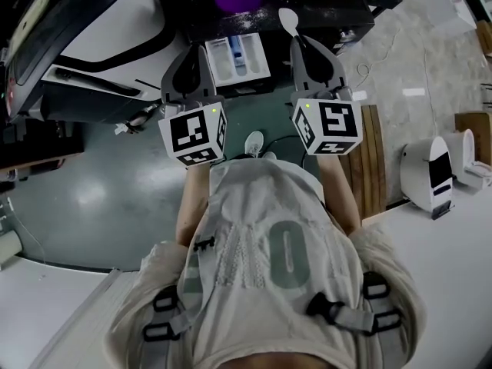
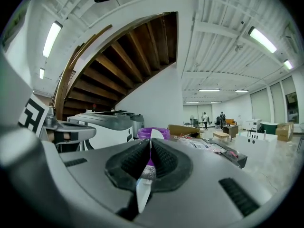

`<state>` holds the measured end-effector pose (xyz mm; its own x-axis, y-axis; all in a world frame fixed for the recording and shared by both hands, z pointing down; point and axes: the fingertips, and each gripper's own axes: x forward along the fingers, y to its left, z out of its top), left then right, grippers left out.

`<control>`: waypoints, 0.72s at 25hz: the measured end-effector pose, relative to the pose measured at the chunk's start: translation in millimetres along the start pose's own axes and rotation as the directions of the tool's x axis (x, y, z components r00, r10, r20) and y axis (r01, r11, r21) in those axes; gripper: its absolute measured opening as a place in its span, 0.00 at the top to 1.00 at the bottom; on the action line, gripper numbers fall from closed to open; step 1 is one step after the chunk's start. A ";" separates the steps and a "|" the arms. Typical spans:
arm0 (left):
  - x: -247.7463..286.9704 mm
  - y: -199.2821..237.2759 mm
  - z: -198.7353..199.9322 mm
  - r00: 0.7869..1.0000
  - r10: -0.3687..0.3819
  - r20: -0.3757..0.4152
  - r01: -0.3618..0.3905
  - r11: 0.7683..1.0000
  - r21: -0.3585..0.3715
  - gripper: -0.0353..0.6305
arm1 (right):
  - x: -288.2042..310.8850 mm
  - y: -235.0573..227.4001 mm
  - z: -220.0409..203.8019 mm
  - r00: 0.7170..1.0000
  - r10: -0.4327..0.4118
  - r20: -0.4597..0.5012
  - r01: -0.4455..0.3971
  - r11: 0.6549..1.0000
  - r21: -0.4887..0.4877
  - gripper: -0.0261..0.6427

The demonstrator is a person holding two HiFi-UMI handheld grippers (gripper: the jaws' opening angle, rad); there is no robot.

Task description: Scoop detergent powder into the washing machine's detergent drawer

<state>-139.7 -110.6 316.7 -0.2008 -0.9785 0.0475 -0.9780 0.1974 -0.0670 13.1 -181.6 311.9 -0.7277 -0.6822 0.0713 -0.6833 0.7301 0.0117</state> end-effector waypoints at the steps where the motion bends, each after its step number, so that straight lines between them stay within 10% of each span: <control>1: -0.8 -1.8 -2.5 1.000 -0.001 -0.004 0.001 1.000 0.002 0.91 | -2.6 -0.1 -3.4 1.000 -0.004 -0.006 0.004 1.000 -0.001 0.94; 18: -8.8 -10.9 5.7 1.000 0.005 0.017 -0.005 1.000 0.012 0.92 | -13.5 0.3 -7.1 1.000 0.009 0.003 -0.009 1.000 0.001 0.94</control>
<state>-127.0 -104.4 311.3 -0.2047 -0.9783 0.0303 -0.9762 0.2019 -0.0788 23.1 -171.9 318.0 -0.7337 -0.6760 0.0685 -0.6770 0.7359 0.0103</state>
